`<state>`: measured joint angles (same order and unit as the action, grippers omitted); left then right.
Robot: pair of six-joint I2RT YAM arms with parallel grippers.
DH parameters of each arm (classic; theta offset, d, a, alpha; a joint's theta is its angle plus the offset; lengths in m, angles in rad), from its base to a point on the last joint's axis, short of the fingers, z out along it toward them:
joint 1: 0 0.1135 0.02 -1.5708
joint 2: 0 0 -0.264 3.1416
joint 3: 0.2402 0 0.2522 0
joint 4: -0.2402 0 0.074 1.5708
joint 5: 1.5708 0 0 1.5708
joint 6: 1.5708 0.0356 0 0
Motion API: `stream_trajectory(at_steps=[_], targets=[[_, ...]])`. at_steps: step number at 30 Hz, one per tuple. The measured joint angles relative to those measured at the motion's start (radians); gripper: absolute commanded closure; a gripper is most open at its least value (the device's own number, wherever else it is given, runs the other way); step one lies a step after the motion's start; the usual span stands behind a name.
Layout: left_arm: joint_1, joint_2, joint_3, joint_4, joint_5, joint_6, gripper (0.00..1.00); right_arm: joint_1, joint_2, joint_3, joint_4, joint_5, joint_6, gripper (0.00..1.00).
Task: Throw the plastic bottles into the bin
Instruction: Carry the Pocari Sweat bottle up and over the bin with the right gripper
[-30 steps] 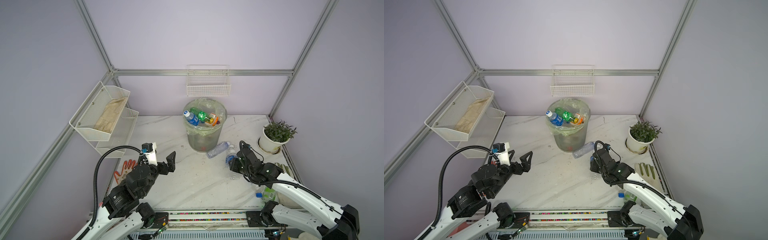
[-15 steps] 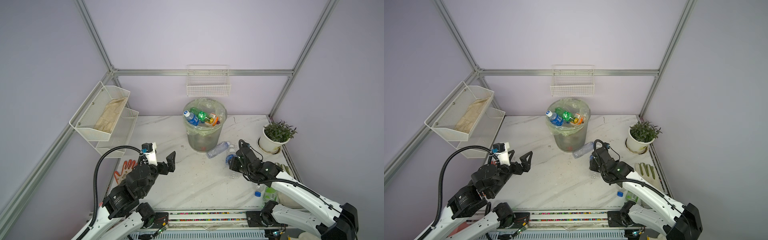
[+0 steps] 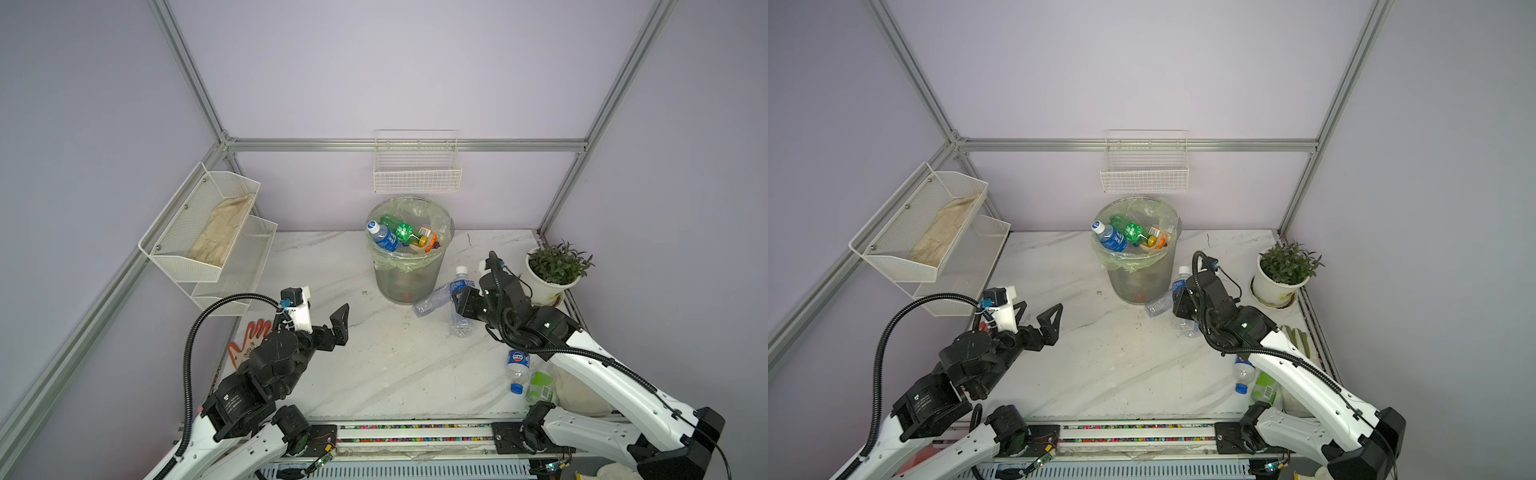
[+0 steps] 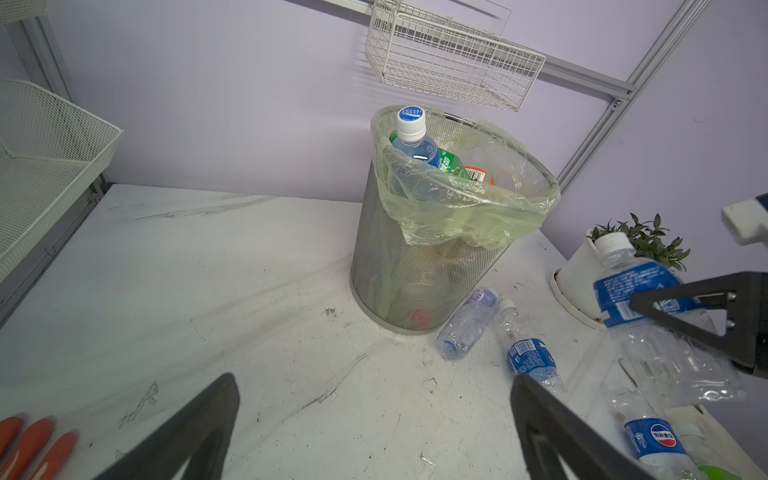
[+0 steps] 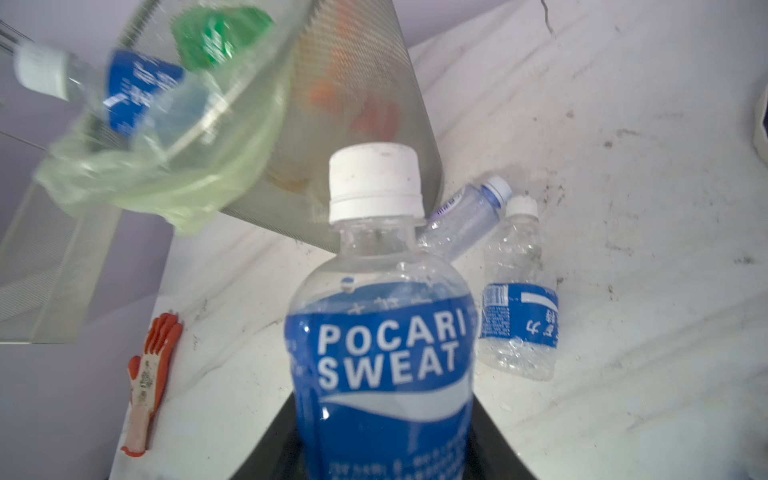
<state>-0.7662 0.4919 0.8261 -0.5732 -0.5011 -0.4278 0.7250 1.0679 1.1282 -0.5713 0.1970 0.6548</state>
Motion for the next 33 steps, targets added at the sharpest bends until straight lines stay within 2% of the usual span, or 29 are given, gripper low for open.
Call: stream_trajectory(at_steps=[8,14,20,26,27,28,31,32,33], targets=[[0.000,-0.039,0.000,-0.040,-0.011,-0.001,0.00,0.000,0.005,0.216,0.044,0.017,-0.097,1.00],[0.000,-0.058,0.000,-0.060,-0.014,-0.004,0.00,0.000,0.075,0.378,0.090,0.016,-0.151,1.00],[0.000,-0.074,0.000,-0.084,-0.024,-0.008,0.00,0.000,0.270,0.638,0.080,0.022,-0.203,0.99],[0.000,-0.079,0.000,-0.105,-0.027,-0.008,0.00,-0.004,0.586,1.013,0.038,0.045,-0.253,0.89],[0.000,-0.080,0.000,-0.107,-0.027,-0.008,0.00,-0.010,0.644,1.070,0.025,0.046,-0.260,0.85],[0.000,-0.082,0.001,-0.109,-0.027,-0.008,0.00,-0.018,0.706,1.132,0.001,0.045,-0.264,0.75],[0.000,-0.093,0.001,-0.116,-0.027,-0.008,0.00,-0.052,0.868,1.268,-0.073,0.040,-0.261,0.25],[0.000,-0.100,0.001,-0.122,-0.027,-0.008,0.00,-0.066,0.921,1.305,-0.110,0.046,-0.260,0.12],[0.000,-0.106,0.001,-0.130,-0.027,-0.007,0.00,-0.073,0.962,1.328,-0.146,0.056,-0.260,0.07]])
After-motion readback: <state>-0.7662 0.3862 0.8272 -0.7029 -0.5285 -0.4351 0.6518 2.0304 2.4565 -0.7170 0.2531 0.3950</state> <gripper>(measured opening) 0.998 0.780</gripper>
